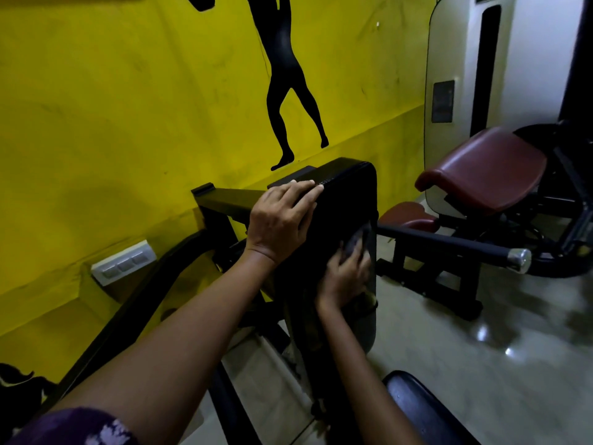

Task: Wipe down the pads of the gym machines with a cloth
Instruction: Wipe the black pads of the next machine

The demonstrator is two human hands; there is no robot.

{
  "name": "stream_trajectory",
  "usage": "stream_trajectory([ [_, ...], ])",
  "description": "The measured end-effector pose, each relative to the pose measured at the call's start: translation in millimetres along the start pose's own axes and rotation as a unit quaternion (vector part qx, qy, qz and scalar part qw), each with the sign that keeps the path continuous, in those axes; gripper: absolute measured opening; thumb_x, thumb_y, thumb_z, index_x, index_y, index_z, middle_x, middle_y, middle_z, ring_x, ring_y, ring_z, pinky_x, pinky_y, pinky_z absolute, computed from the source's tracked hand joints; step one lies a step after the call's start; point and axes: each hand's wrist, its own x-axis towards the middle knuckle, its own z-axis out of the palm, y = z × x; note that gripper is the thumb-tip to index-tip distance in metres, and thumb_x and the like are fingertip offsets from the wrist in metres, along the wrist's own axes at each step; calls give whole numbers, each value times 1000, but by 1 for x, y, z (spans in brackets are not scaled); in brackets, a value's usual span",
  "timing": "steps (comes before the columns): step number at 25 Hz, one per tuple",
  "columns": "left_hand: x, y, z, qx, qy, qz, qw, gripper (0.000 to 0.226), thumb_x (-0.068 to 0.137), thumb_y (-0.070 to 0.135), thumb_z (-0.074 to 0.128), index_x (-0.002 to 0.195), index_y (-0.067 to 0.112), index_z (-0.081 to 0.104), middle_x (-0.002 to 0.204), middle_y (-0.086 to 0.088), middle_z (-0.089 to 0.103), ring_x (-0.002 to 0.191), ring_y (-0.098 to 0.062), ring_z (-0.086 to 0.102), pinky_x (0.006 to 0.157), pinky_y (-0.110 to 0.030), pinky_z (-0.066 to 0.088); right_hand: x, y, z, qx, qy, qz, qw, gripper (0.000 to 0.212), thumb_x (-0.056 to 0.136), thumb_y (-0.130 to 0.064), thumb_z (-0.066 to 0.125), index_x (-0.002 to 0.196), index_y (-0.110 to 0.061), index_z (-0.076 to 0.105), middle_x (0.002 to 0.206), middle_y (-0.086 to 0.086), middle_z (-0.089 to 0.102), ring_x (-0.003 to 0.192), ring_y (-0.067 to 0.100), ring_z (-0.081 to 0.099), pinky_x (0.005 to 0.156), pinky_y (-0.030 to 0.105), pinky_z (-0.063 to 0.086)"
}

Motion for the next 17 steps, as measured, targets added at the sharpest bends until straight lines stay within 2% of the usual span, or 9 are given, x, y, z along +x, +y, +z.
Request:
stream_trajectory([
  [3,2,3,-2,25,-18,-8,999,25,92,19,55,112,12,69,105,-8,69,90,-27,67,72,-34,54,5,-17,2,-12,70,-141,987,52,91,-39,40,125,-5,59,119,26,58,98,41,61,78,46,48],
  [5,1,11,-5,43,-67,-26,997,36,89,30,53,116,10,67,111,-11,67,96,-33,66,78,-39,55,9,14,2,-60,59,-177,981,50,90,-33,42,127,-2,57,119,28,58,99,42,61,79,47,49],
  [6,0,14,-7,56,-103,-27,993,49,86,41,51,120,9,63,116,-13,65,101,-36,63,84,-43,54,10,30,-2,-67,28,-138,988,48,92,-31,43,133,-6,51,127,27,53,107,42,57,85,47,47],
  [8,-2,14,-11,95,-154,6,983,71,80,56,48,129,5,55,125,-16,59,110,-39,59,91,-46,49,12,50,-11,-40,-54,15,998,49,98,-35,41,144,-19,36,140,19,41,122,38,46,96,46,38],
  [9,-3,10,-12,119,-164,40,978,76,79,58,49,132,4,50,130,-17,56,114,-39,57,93,-46,48,18,51,-11,-20,-65,64,996,50,99,-39,39,146,-24,32,142,16,39,124,36,43,99,48,36],
  [10,-4,5,-13,144,-167,78,972,79,78,57,51,135,3,45,135,-18,52,119,-37,54,97,-44,46,24,44,-11,-12,-59,69,996,51,98,-42,37,147,-26,30,142,14,38,126,36,41,100,49,35],
  [12,-7,0,-12,179,-171,163,955,72,83,51,47,138,6,43,143,-15,45,128,-33,47,103,-44,38,35,16,-12,-9,-40,4,999,52,98,-40,39,147,-23,31,143,15,37,128,34,39,101,48,33],
  [14,-8,-2,-9,173,-156,229,945,56,88,42,42,134,13,52,144,-10,44,131,-32,44,105,-45,33,44,-6,-12,-16,-7,-87,996,54,96,-42,39,143,-16,39,141,18,41,123,35,44,97,47,36],
  [17,-10,-1,-6,96,-110,214,966,39,87,31,50,118,14,67,134,-6,56,128,-33,47,106,-45,34,55,8,-6,-17,40,-189,981,56,93,-41,38,137,-8,48,131,25,50,111,40,52,88,48,43],
])
